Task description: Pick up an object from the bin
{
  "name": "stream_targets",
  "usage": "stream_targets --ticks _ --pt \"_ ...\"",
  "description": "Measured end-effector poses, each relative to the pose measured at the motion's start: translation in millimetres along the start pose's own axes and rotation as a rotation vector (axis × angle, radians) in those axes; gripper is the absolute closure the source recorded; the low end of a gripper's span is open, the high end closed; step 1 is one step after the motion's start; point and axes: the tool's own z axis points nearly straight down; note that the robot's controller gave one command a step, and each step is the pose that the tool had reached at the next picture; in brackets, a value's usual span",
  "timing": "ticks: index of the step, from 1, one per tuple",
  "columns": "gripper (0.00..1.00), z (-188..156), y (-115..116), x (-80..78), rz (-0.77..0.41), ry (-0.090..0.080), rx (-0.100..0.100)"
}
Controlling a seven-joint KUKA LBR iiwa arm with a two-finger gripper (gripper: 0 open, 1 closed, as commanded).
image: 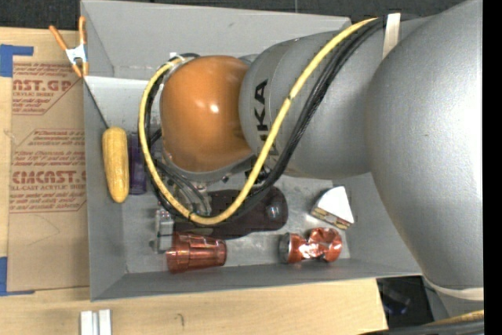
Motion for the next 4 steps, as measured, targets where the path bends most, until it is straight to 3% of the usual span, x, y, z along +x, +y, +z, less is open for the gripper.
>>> stream_targets --ticks 1,2,3,4 --pt "0.0 -4 -1 -2.2 0.002 -0.007 -0.002" --pt "0.0 58 -51 -1.5 -0.001 -0.012 -0.005" --pt "1.0 106 -58 -12.8 0.136 -0.012 -0.004" --pt "1.0 106 -58 -12.8 0.136 -0.012 -0.004"
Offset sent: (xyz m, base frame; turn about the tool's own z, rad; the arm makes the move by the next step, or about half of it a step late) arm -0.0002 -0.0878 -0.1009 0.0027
